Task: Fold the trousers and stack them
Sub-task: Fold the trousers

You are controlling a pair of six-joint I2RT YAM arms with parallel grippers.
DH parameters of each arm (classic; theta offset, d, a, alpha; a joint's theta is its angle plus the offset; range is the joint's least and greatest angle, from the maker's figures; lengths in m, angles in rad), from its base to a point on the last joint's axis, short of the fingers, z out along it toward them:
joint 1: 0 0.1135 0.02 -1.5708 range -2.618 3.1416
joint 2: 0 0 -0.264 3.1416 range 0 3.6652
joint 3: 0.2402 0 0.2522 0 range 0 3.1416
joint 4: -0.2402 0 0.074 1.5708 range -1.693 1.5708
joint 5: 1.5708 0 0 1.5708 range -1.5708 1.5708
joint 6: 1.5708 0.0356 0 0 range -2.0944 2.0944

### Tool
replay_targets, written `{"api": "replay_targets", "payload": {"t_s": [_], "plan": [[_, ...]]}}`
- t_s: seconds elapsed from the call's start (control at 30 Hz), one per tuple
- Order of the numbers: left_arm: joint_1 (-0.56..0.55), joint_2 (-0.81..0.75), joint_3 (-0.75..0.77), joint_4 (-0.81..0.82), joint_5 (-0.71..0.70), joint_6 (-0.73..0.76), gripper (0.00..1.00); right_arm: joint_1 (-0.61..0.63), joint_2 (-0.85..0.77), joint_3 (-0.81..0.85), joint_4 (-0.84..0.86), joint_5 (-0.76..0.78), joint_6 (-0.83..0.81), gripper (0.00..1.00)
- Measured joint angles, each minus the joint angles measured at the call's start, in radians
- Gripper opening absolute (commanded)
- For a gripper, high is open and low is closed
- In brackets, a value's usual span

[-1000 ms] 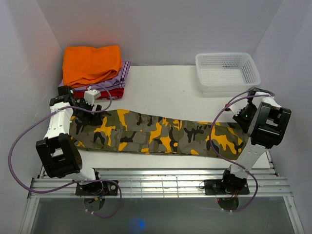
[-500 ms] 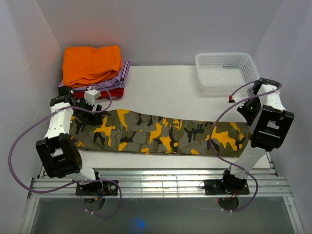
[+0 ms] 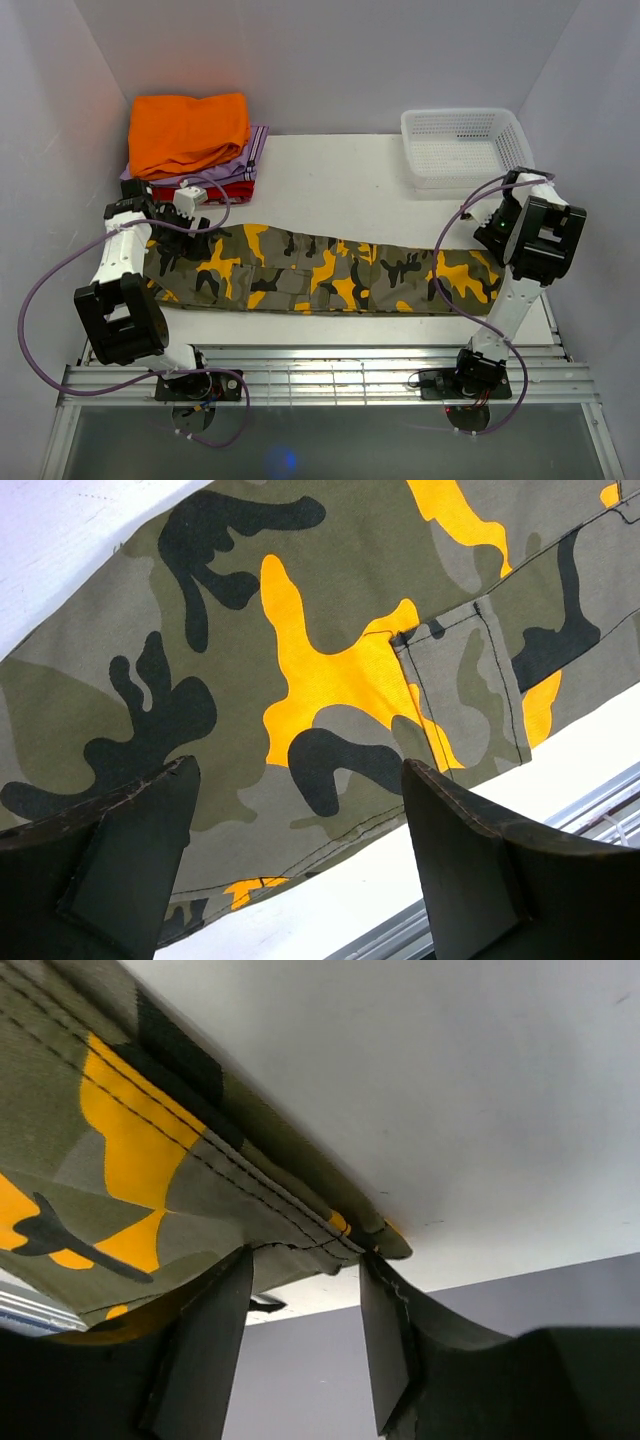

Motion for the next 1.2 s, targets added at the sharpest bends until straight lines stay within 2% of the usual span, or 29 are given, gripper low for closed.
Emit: {"api": "replay_targets", "payload": {"t_s": [0.13,0.27,0.37,0.57,0.67,0.8,0.83,0.9,0.93,0.97,1.0,1.2], "plan": [[0.0,0.0,0.014,-0.014,0.019,-0.003,0.96,0.024,-0.019,0.001,0.018,-0.006,0.006,0.66],[-0.012,0.021,0.136,-0.05,0.1,0.006,0.98,0.08,-0.087,0.043,0.008,-0.067,0.018,0.76],[-0.059,0.072,0.266,-0.023,0.137,0.004,0.98,0.177,-0.162,0.093,0.017,-0.138,0.046,0.77],[-0.177,0.27,0.346,0.071,0.146,0.0,0.94,0.449,-0.235,0.168,0.064,-0.354,0.177,0.76],[-0.199,0.402,0.352,0.098,0.149,0.006,0.86,0.526,-0.22,0.196,0.099,-0.498,0.275,0.73],[-0.217,0.5,0.328,0.127,0.149,0.014,0.63,0.55,-0.188,0.225,0.185,-0.666,0.43,0.67],[-0.22,0.502,0.31,0.131,0.15,0.02,0.49,0.556,-0.177,0.227,0.212,-0.701,0.469,0.65],[-0.232,0.492,0.267,0.143,0.158,0.031,0.33,0.565,-0.155,0.228,0.267,-0.767,0.546,0.59],[-0.238,0.478,0.234,0.169,0.158,0.038,0.16,0.57,-0.143,0.228,0.294,-0.795,0.588,0.58],[-0.242,0.455,0.193,0.191,0.16,0.038,0.05,0.578,-0.128,0.228,0.321,-0.821,0.624,0.53],[-0.244,0.422,0.149,0.213,0.162,0.042,0.0,0.587,-0.113,0.228,0.348,-0.843,0.655,0.51],[-0.247,0.037,-0.214,0.437,0.155,0.079,0.0,0.661,-0.043,0.228,0.478,-0.935,0.827,0.47]]}}
